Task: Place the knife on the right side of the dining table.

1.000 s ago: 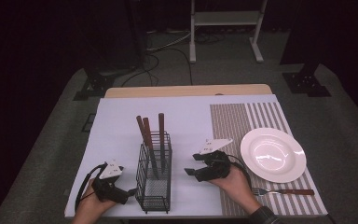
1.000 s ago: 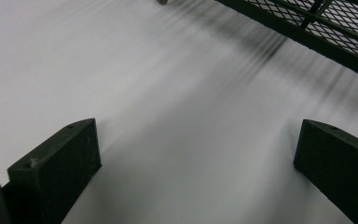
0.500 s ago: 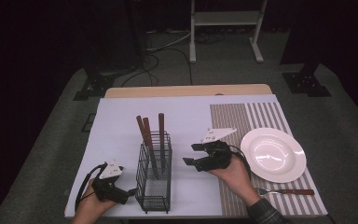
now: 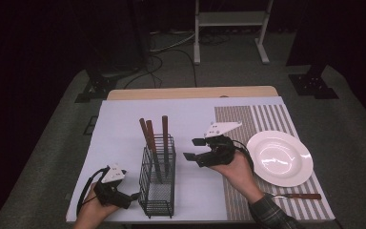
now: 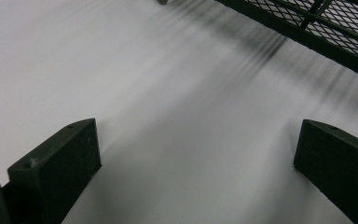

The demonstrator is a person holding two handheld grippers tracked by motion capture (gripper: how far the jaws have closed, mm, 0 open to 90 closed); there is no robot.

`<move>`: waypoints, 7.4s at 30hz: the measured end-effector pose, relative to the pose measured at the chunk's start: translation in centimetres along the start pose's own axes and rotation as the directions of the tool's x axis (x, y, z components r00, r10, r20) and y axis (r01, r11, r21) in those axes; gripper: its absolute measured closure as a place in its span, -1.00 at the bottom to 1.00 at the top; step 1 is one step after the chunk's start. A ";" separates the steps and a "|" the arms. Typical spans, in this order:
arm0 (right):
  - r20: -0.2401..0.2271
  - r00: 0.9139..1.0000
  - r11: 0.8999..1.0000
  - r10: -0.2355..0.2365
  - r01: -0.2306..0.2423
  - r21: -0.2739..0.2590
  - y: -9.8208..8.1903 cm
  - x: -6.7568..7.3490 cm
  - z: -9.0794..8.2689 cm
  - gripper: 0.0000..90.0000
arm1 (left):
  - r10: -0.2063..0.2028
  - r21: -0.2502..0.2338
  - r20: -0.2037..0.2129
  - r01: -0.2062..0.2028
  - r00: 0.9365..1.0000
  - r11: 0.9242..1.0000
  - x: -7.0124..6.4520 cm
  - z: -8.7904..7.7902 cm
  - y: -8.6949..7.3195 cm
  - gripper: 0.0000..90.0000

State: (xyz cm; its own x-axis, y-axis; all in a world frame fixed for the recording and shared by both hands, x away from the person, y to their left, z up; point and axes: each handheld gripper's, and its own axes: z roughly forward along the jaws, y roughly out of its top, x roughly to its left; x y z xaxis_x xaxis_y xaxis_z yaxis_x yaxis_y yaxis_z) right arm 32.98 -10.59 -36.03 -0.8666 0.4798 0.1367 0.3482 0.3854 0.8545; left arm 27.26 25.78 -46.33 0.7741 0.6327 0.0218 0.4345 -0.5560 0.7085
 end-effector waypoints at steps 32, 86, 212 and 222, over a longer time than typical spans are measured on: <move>-0.037 0.999 0.996 -0.007 0.003 -0.092 6.0 -1.2 2.8 -0.18 | 0.000 -0.004 -0.001 0.000 1.000 1.000 0.0 0.0 0.0 -1.00; -0.155 0.987 0.988 -0.031 0.006 -0.156 7.4 0.3 3.3 0.59 | 0.001 -0.002 -0.001 -0.001 1.000 1.000 0.0 0.0 0.0 -1.00; 0.084 0.996 0.942 0.014 0.015 -0.335 10.0 -3.6 -10.4 0.78 | 0.001 -0.001 -0.001 -0.001 1.000 1.000 0.0 0.0 0.0 -1.00; 0.146 0.986 0.932 0.081 -0.023 -0.363 7.8 -6.7 -11.6 0.77 | 0.001 -0.003 -0.001 -0.001 1.000 1.000 0.0 0.0 0.0 -1.00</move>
State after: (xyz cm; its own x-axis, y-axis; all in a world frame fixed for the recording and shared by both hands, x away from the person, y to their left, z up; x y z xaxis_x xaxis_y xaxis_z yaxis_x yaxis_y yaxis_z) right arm 37.38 -19.92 -24.50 -0.7741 0.6194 0.1312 0.2148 0.0620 0.9747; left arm 27.26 25.78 -46.35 0.7738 0.6330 0.0234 0.4326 -0.5552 0.7104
